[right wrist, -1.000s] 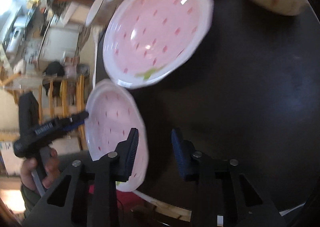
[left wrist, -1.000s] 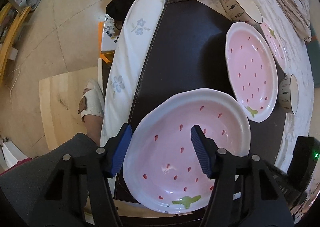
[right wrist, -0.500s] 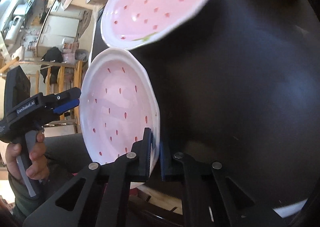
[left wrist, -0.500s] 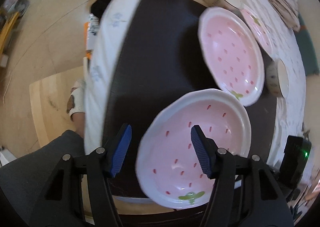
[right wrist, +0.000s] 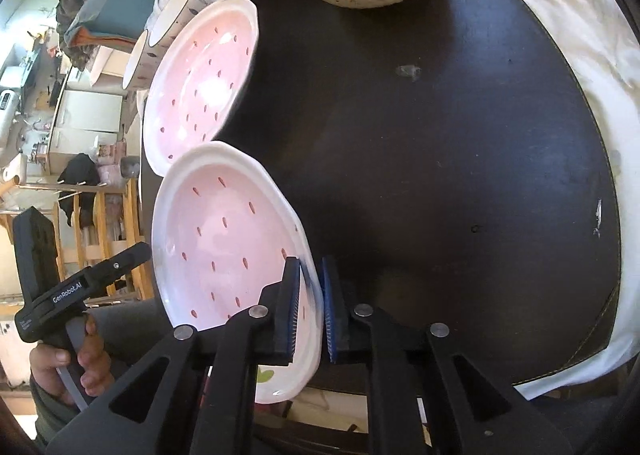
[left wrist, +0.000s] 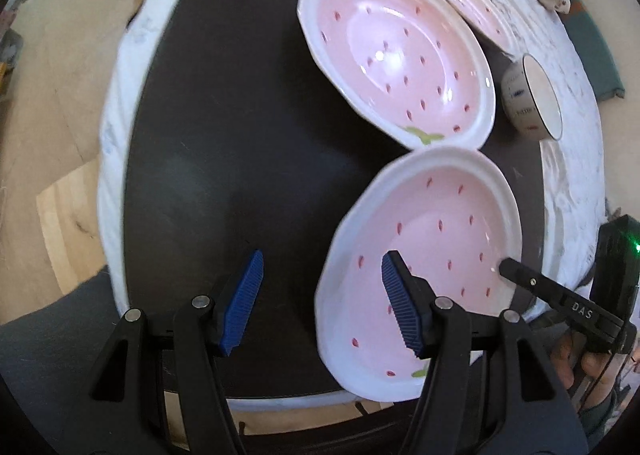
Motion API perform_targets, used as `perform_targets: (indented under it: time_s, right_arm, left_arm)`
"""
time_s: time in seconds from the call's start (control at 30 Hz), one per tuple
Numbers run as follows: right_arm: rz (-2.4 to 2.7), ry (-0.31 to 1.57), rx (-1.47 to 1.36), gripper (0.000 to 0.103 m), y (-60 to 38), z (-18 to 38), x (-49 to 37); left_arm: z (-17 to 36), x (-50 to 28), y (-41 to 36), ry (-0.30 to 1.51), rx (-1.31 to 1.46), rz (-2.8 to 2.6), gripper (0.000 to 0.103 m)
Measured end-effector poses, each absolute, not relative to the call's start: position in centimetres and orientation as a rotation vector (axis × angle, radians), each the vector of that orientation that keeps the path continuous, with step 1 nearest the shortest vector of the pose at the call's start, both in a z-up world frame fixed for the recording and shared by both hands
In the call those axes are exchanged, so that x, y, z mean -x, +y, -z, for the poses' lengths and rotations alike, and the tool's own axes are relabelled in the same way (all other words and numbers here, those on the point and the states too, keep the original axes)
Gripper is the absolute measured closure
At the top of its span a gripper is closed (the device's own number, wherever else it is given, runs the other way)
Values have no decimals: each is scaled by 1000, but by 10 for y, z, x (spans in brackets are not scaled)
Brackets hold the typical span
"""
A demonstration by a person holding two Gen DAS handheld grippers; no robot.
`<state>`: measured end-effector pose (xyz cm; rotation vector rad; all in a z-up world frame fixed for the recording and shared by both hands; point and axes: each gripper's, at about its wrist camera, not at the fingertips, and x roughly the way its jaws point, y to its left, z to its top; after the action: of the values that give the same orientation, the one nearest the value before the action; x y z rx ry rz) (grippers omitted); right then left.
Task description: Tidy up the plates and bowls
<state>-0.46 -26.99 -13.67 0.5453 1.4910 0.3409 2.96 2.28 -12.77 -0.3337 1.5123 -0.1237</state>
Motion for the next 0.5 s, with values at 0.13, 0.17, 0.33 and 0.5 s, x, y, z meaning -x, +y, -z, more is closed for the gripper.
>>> perform_targets:
  time_s: [0.13,0.17,0.33,0.5]
  right_arm:
    - [-341,1495,-519,88,-262,136,0]
    - [-339,1502,-533,88,-263,139,1]
    - [-334,1507,-575,87,-264,144,1]
    - [-337,1529,-578,86,-263,147,7]
  left_arm:
    - [137,-24,18,1554,348,153,45]
    - [140,-23,17,1565,341,151,49]
    - [152,-18,10,1615,317,154,72]
    - [150,-15,5,1627,297,172,76]
